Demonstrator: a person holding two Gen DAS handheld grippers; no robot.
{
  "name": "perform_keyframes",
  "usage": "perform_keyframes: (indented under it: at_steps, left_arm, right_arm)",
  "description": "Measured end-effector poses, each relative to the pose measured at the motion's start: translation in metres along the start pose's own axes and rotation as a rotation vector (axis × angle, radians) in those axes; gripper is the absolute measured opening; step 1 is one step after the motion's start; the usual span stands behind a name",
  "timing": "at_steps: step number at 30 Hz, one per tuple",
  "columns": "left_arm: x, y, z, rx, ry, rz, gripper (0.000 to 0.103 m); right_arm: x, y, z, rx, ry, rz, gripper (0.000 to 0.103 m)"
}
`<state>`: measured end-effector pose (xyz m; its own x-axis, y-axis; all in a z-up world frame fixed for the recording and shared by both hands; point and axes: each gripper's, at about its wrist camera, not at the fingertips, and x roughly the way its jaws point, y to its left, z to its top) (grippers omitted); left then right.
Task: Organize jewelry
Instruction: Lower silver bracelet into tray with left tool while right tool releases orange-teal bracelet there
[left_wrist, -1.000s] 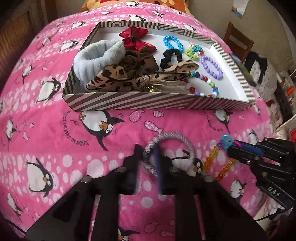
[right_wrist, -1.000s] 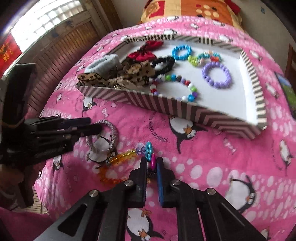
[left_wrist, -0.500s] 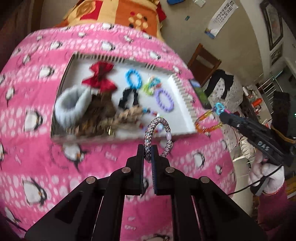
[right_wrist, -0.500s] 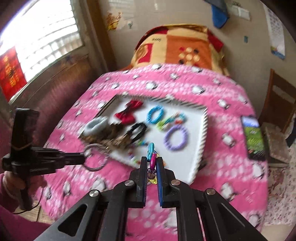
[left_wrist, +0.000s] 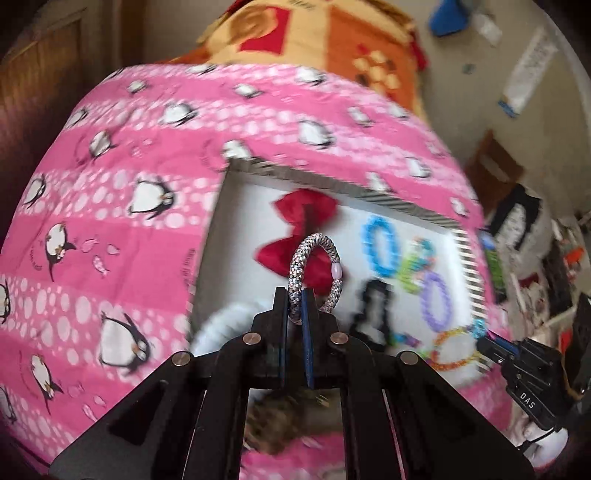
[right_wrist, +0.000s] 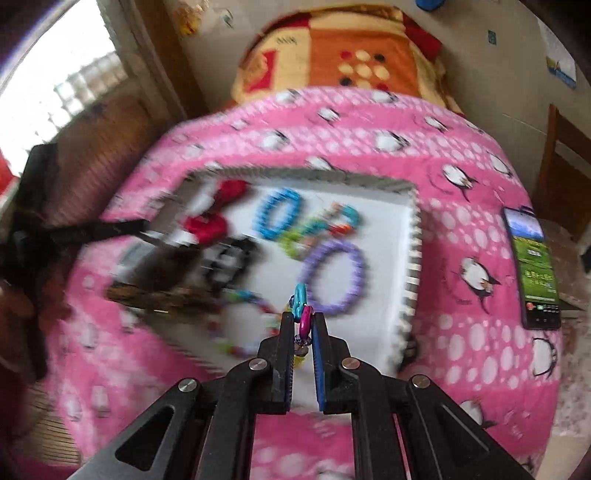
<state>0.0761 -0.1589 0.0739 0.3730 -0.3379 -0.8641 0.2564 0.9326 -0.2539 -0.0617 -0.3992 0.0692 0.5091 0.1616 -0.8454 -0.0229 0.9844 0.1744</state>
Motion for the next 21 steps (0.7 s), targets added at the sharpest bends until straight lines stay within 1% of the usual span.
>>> perform_keyframes:
  at_steps: [3,7,11,13,14,15,16,17,19,20,21]
  left_arm:
    - [0.015,0.011,0.003,-0.026,0.019,0.049,0.006]
    - [0.022,0.016,0.007,-0.052,0.020,0.095,0.006]
    - [0.033,0.019,0.014,-0.069,0.030,0.117,0.006]
    - [0.040,0.021,0.016,-0.076,0.048,0.132,0.006]
    - [0.043,0.022,0.016,-0.080,0.058,0.137,0.006]
    - [0.045,0.023,0.016,-0.084,0.065,0.134,0.006]
    - [0.046,0.024,0.016,-0.085,0.067,0.135,0.006]
    - [0.046,0.024,0.015,-0.082,0.068,0.149,0.006]
    - [0.047,0.024,0.014,-0.075,0.071,0.165,0.007]
    - [0.047,0.023,0.012,-0.072,0.077,0.169,0.009]
    - [0.046,0.023,0.011,-0.068,0.080,0.169,0.014]
  right_arm:
    - [0.020,-0.016,0.003,0.005,0.047,-0.060,0.008]
    - [0.031,-0.025,0.007,-0.023,0.060,-0.130,0.008]
    - [0.039,-0.024,0.009,-0.045,0.074,-0.149,0.008]
    - [0.043,-0.022,0.008,-0.051,0.083,-0.156,0.009]
    - [0.044,-0.021,0.009,-0.051,0.083,-0.157,0.012]
    - [0.045,-0.021,0.009,-0.045,0.082,-0.156,0.021]
    - [0.043,-0.021,0.009,-0.039,0.075,-0.145,0.023]
    - [0.039,-0.020,0.008,-0.033,0.063,-0.125,0.029]
    - [0.032,-0.017,0.008,-0.029,0.044,-0.120,0.030]
    - [0.029,-0.016,0.007,-0.026,0.039,-0.117,0.030]
    - [0.027,-0.016,0.007,-0.018,0.035,-0.107,0.030]
